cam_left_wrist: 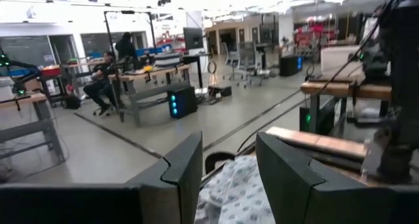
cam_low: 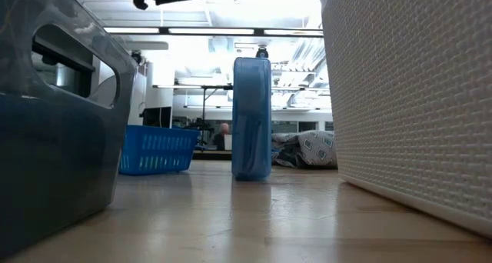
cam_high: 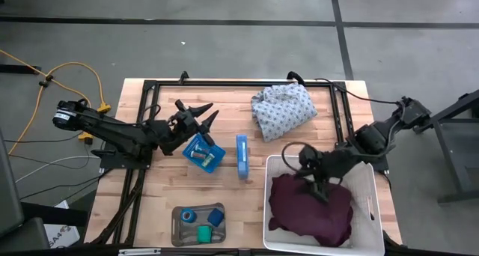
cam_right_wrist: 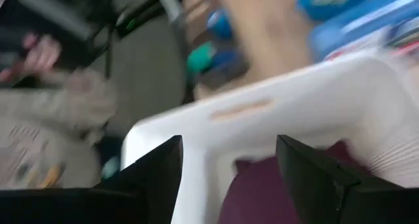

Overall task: Pick & Place Medicine items
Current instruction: Put the blue patient gown into the white bin

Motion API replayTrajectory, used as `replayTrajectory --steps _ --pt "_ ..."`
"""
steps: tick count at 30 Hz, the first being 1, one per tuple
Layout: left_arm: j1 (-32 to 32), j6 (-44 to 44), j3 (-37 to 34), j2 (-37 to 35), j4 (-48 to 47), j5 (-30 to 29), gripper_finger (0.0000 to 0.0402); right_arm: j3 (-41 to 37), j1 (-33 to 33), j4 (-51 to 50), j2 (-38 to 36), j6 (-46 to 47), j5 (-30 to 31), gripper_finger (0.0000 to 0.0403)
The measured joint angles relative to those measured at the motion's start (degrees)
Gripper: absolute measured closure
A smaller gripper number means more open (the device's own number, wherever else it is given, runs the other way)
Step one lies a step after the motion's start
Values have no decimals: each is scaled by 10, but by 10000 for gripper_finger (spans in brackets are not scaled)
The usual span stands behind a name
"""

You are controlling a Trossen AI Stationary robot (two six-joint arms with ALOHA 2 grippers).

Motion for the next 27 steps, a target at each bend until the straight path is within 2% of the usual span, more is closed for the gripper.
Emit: replayTrajectory --steps 9,17,22,27 --pt "0 7 0 0 -40 18 265 0 -123 3 3 -69 101 171" --pt "0 6 0 0 -41 27 265 0 -246 20 11 -157 69 171" --pt "0 0 0 0 -46 29 265 0 -303 20 15 -218 84 171" --pt "0 -30 0 0 -53 40 265 0 -350 16 14 -234 112 171"
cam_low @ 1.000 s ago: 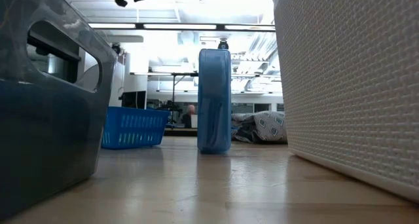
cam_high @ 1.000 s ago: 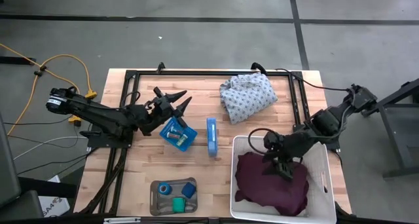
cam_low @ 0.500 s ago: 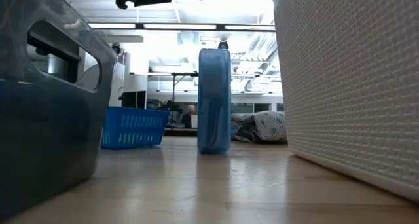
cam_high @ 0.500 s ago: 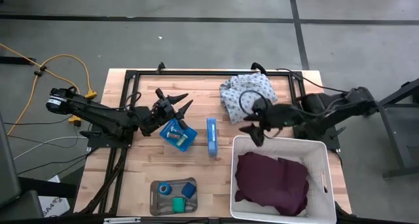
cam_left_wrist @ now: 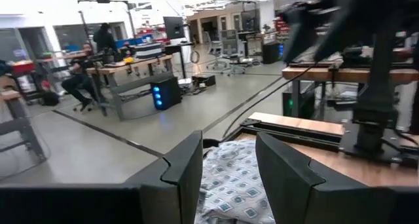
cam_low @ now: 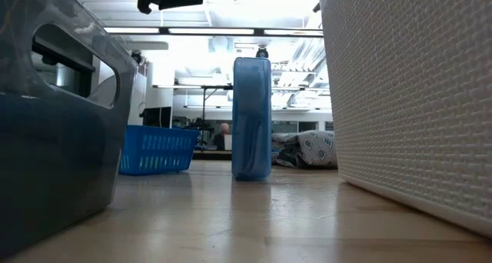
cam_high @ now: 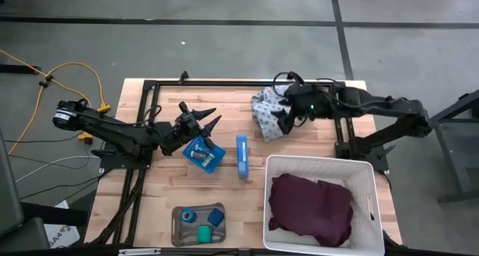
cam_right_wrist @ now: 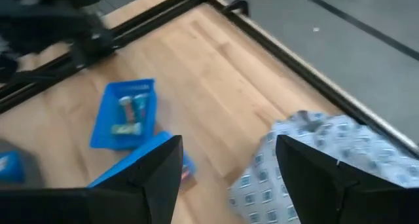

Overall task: Pick & Place Medicine items
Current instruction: Put the blue patient gown into the white bin

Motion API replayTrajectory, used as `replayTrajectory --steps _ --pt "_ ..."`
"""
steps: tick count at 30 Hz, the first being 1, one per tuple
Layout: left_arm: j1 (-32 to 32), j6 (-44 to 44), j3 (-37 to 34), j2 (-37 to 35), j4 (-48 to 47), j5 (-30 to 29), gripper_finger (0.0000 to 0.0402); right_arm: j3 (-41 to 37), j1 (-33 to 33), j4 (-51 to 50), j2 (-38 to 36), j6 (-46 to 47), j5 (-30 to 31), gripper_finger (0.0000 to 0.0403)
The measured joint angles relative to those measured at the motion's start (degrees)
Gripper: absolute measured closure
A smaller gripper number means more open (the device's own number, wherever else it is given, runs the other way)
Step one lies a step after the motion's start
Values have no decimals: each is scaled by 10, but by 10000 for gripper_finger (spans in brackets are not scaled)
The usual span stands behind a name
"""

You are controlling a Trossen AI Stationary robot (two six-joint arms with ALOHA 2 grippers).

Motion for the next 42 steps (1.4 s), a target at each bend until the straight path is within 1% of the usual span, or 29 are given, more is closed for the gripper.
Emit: replayTrajectory --steps 7,11,13,15,19,23,29,37,40,42 --pt "0 -4 0 0 -1 27 265 0 -49 -5 0 -8 0 171" --pt "0 0 0 0 -1 28 265 0 -76 12 3 -70 -14 171" --pt "0 2 0 0 -1 28 265 0 -87 33 9 -80 -20 171" --pt "0 3 0 0 -3 28 265 0 -106 54 12 -90 -44 171" --pt "0 4 0 0 -25 28 265 1 -130 122 32 -144 -103 171" --pt "3 6 0 0 -42 28 265 0 -153 176 59 -187 -136 171" --pt "5 6 0 0 -63 28 265 0 -183 177 100 -239 -186 171" --pt "5 4 0 0 -71 29 265 0 -188 110 130 -288 -188 171" --pt "6 15 0 0 -78 29 265 0 -188 100 130 -293 -163 171" --pt "9 17 0 0 -78 29 265 0 -188 99 130 -299 -158 171"
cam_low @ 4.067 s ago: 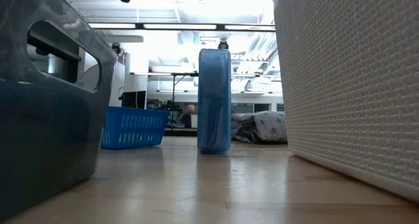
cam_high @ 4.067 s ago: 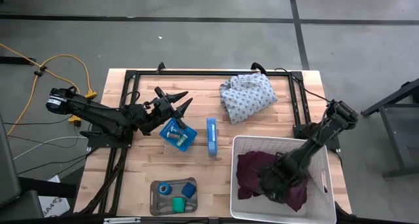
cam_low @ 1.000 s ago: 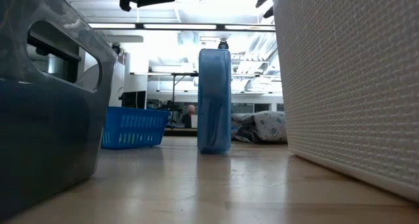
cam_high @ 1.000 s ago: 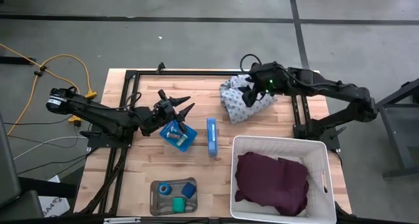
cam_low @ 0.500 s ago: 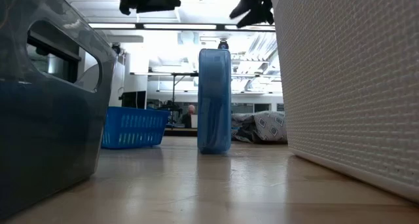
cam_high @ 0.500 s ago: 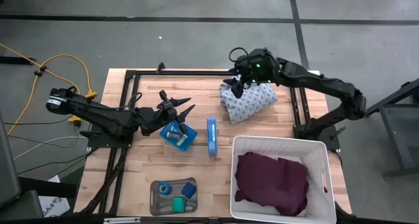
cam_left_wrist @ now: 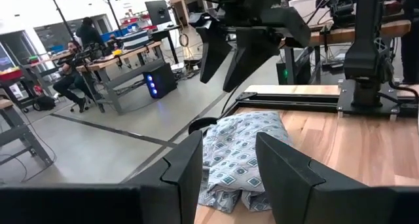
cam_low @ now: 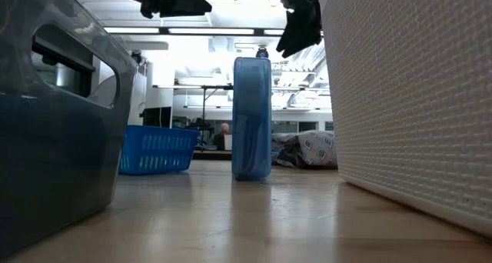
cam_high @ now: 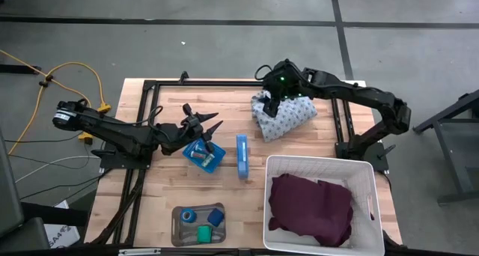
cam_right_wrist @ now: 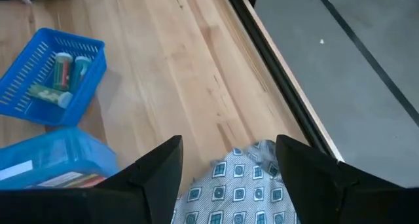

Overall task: Pick & Place Medicine items
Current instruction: Put the blue patient gown into the white bin

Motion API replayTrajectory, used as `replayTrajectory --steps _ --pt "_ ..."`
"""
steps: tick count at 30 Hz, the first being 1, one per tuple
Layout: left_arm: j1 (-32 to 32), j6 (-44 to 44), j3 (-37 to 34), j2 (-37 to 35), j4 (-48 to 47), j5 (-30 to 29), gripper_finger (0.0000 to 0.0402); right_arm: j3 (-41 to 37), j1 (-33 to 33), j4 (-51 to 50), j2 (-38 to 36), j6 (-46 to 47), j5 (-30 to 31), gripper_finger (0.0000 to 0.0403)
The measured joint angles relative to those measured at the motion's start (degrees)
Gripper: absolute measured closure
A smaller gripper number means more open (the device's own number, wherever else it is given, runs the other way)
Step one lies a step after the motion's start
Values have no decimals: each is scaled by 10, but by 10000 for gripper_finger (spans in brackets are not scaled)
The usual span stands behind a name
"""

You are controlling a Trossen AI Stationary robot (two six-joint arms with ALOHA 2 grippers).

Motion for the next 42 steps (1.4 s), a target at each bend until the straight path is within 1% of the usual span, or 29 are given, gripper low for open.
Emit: replayTrajectory --steps 9,12,17,23,27,29,30,32,35,38,42 --pt "31 14 0 0 -7 1 265 67 -15 -79 0 -9 0 171" --pt "54 30 0 0 -13 2 265 77 -27 -103 0 -15 3 171" --pt "101 54 0 -7 -13 2 265 77 -36 -131 0 -16 32 171" --pt "142 101 0 -51 -26 1 265 77 -35 -131 0 -17 26 171" --pt "179 113 0 -103 -73 15 265 77 -35 -131 0 -17 27 171" --pt "205 106 0 -136 -109 45 265 77 -35 -132 0 -17 27 171" --pt "221 98 0 -153 -131 71 265 77 -35 -132 0 -17 27 171" --pt "258 72 0 -188 -181 139 265 77 -35 -133 0 -17 27 171" --pt "318 33 0 -228 -257 256 265 77 -35 -133 0 -17 27 171" --pt "369 8 0 -244 -312 349 265 77 -35 -134 0 -6 27 171" --pt "421 0 0 -240 -348 432 265 77 -33 -146 0 0 24 171"
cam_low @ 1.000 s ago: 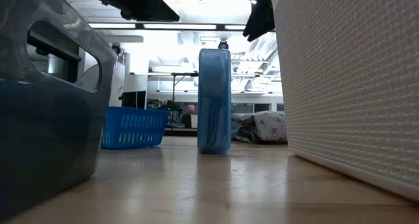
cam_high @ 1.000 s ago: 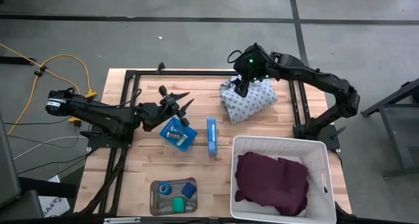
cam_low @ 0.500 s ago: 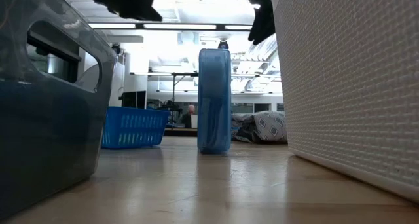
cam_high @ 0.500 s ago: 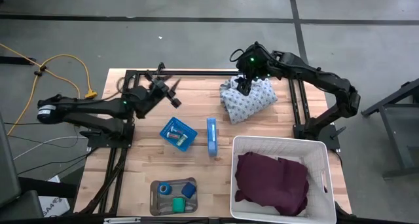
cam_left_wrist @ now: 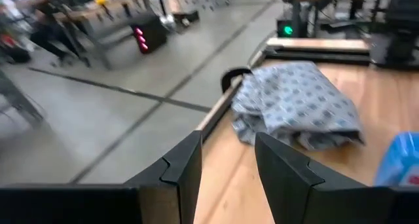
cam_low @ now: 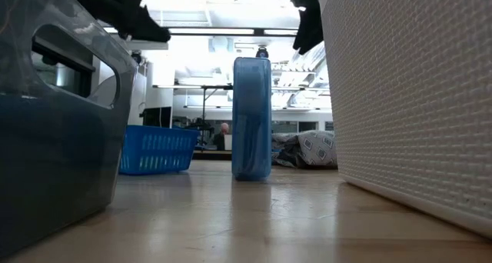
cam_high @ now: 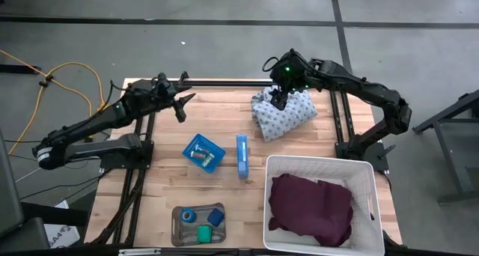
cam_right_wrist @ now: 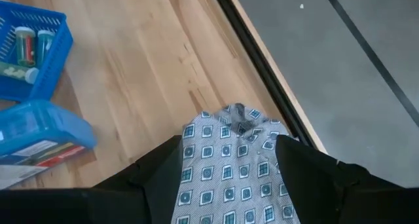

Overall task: Pick & Place Medicine items
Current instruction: Put the blue patient gown into the white bin

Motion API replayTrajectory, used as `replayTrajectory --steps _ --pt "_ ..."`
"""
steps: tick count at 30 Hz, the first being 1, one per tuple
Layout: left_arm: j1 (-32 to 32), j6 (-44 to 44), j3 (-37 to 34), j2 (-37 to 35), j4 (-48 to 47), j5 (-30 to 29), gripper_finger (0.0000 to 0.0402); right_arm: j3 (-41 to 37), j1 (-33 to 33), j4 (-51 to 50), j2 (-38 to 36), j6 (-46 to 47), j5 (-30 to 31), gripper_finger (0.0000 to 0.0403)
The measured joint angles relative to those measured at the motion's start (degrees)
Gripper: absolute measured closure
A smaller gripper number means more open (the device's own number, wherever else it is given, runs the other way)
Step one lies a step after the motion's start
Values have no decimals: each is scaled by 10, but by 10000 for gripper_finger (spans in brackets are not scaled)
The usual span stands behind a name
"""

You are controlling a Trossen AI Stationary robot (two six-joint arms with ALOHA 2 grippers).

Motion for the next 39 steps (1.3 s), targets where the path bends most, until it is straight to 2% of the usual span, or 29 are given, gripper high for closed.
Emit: replayTrajectory --steps 16,23,39 --pt "190 -8 0 18 -79 220 266 0 26 -6 0 0 2 171" --pt "244 -74 0 18 -79 214 266 0 26 -6 0 0 1 171" --pt "249 -90 0 18 -79 213 266 0 26 -6 0 0 0 171"
